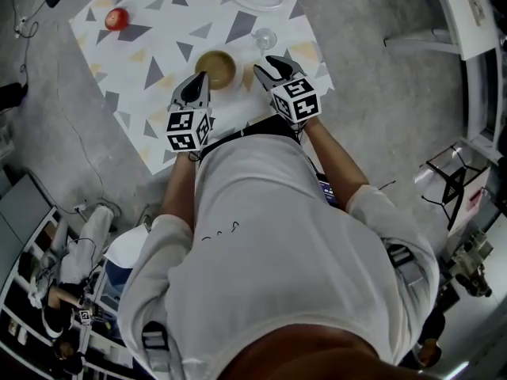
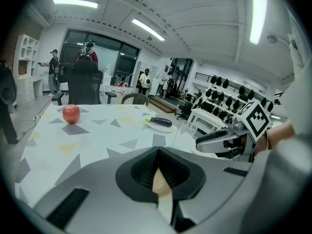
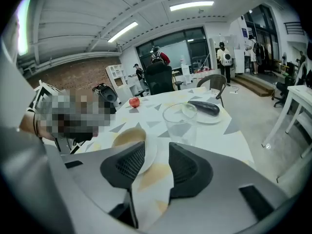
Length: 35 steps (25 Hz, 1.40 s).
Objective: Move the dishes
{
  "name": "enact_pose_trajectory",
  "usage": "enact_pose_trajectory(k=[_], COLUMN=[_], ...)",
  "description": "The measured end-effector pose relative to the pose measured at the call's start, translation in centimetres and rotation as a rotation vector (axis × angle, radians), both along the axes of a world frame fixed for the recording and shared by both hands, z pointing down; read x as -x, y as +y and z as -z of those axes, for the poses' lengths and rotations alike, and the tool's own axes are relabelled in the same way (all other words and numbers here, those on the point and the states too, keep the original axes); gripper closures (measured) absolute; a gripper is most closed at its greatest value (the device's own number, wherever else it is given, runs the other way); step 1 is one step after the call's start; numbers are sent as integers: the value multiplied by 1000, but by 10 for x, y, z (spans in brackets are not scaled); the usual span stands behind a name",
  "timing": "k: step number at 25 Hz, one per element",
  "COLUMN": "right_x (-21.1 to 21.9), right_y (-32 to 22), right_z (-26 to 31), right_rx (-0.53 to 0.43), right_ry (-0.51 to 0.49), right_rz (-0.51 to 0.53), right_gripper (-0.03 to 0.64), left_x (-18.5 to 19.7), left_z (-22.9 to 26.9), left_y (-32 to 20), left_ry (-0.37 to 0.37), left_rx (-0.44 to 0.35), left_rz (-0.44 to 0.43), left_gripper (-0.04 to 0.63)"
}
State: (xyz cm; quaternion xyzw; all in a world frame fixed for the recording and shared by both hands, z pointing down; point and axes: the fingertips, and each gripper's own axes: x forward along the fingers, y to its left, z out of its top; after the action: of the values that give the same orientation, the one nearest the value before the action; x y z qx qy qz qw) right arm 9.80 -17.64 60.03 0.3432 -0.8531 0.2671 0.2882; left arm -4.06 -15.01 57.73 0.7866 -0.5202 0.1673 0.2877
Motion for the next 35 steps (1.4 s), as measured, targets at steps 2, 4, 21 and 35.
enact_pose_trajectory(k=[2, 4, 21, 35], right_x=[11, 24, 72, 78], right_y=[7, 13, 12, 7], right_z=[-2, -8, -52, -64], right_rx=[48, 102, 332, 348], right_ry=[-12, -26, 41, 111], right_rz=[12, 23, -70, -77], right_gripper=[475, 481, 491, 596], left_x=[5, 12, 70, 72], left_z=[-1, -3, -19, -23], left_y=[3, 8, 59, 65], left_ry=[-1, -3, -7, 12], left_rx=[3, 7, 64, 73], left_rz=[12, 30, 224, 259], left_gripper=[575, 575, 575, 575])
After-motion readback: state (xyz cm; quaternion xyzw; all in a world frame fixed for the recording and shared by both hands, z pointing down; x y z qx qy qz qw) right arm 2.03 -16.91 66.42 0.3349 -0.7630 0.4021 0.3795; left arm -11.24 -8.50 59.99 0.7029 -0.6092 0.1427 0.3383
